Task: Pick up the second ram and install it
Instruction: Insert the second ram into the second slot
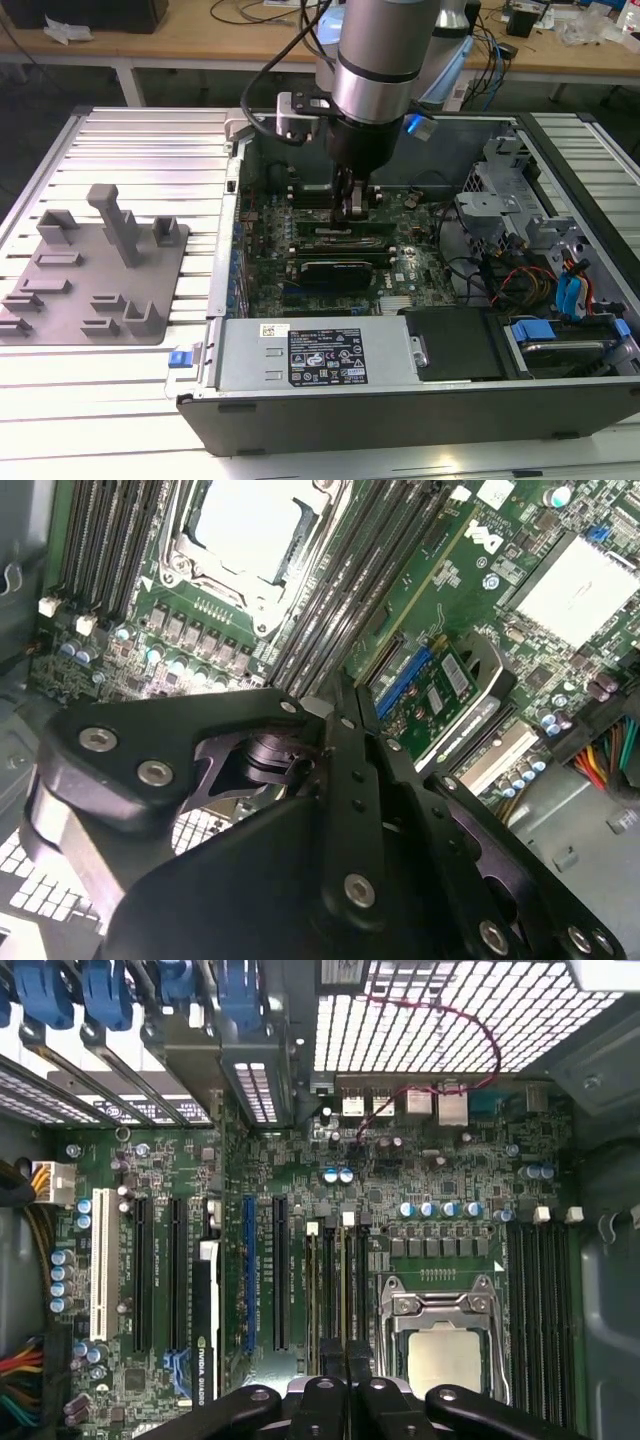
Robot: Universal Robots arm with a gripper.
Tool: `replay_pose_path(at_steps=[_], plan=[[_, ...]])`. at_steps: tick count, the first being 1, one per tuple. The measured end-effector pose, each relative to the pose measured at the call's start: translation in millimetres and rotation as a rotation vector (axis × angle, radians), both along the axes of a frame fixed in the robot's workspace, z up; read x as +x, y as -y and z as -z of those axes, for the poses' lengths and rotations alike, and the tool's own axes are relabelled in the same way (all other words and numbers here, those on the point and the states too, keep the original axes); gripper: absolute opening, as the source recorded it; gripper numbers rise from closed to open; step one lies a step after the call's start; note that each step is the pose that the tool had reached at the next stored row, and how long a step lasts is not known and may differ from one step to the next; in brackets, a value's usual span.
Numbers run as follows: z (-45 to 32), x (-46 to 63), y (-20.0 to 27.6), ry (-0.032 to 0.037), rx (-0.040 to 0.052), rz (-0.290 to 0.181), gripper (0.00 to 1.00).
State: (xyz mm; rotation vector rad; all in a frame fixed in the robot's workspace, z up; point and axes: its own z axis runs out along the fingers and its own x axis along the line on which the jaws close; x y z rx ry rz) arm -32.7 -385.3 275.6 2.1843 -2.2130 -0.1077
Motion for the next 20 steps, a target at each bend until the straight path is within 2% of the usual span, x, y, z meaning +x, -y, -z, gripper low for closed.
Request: replay_pose_path(at_steps=[4, 12, 15, 18, 20], plan=[[2.6, 3.2, 0.0, 0.0000, 0.0000, 0.000, 0.09], [16.0, 3.5, -0.4, 0.0000, 0.0000, 0.000, 0.09], [16.6, 3.5, -0.4, -0.0001, -0.0001, 0.000, 0.09], [18.3, 3.3, -0.8, 0.0017, 0.0008, -0.001, 0.09], [22.4, 2.9, -1.8, 0.0083, 0.0004, -0.005, 0.09]])
